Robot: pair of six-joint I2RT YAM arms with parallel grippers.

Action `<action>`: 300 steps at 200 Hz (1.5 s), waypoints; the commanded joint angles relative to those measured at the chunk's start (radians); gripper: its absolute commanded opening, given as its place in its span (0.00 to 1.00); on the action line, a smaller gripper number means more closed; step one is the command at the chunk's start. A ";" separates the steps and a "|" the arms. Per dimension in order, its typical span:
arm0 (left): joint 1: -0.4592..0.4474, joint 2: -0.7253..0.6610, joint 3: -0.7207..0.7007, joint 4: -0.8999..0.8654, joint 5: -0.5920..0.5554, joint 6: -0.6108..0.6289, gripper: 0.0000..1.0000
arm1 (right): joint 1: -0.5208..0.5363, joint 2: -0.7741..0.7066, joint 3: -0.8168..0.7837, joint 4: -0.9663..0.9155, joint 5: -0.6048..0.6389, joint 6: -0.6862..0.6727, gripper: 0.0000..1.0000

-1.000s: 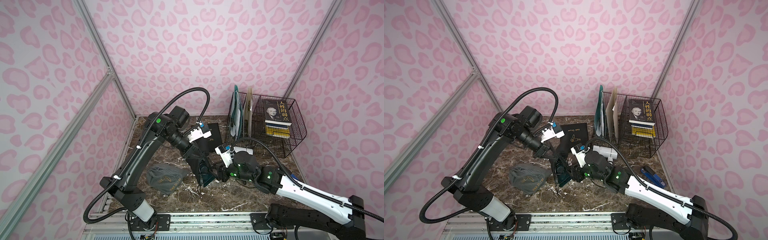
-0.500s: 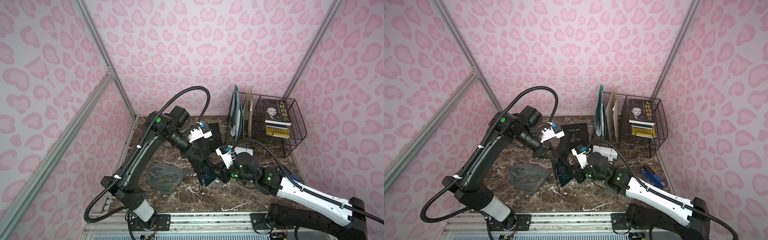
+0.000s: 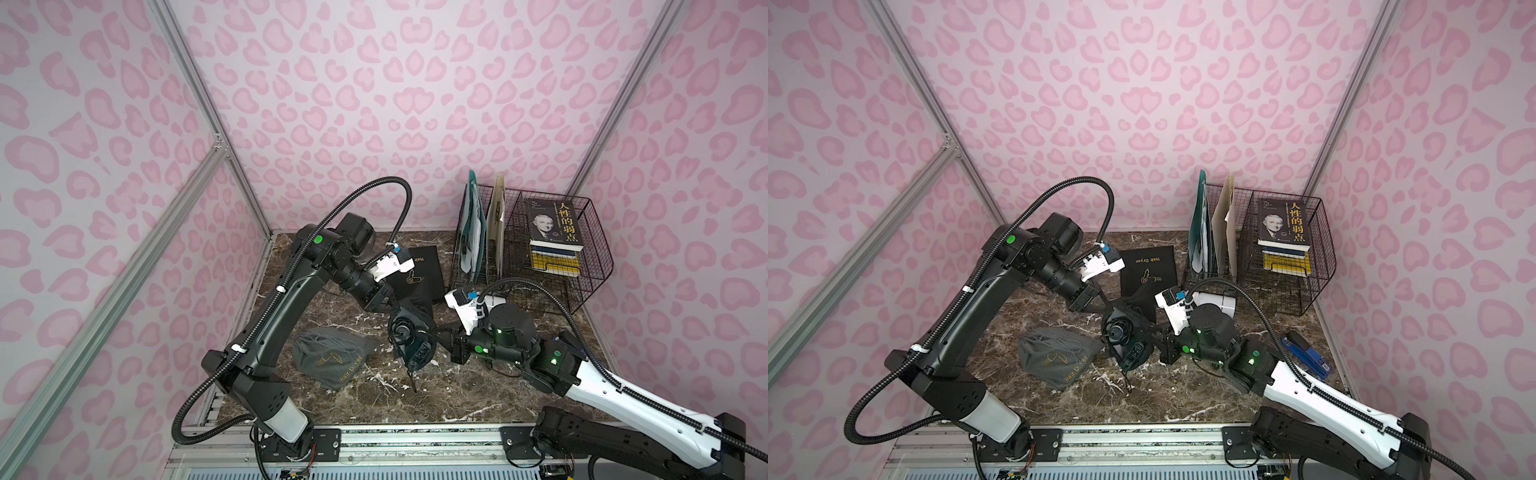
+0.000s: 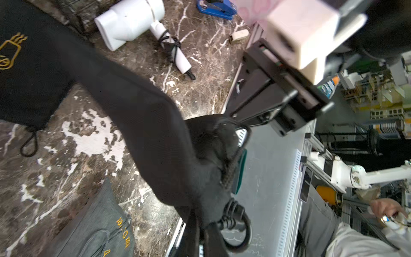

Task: Pack away hair dryers
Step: Adjust the drawstring bag.

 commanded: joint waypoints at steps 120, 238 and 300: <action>0.054 -0.041 0.045 0.013 -0.005 -0.030 0.02 | -0.050 0.137 0.072 0.096 -0.286 -0.007 0.00; 0.060 -0.033 0.227 -0.135 0.212 0.092 0.03 | -0.072 0.347 0.171 -0.036 -0.223 -0.055 0.00; 0.065 0.006 0.199 -0.125 0.113 0.060 0.02 | -0.081 0.357 0.156 -0.020 -0.278 -0.072 0.00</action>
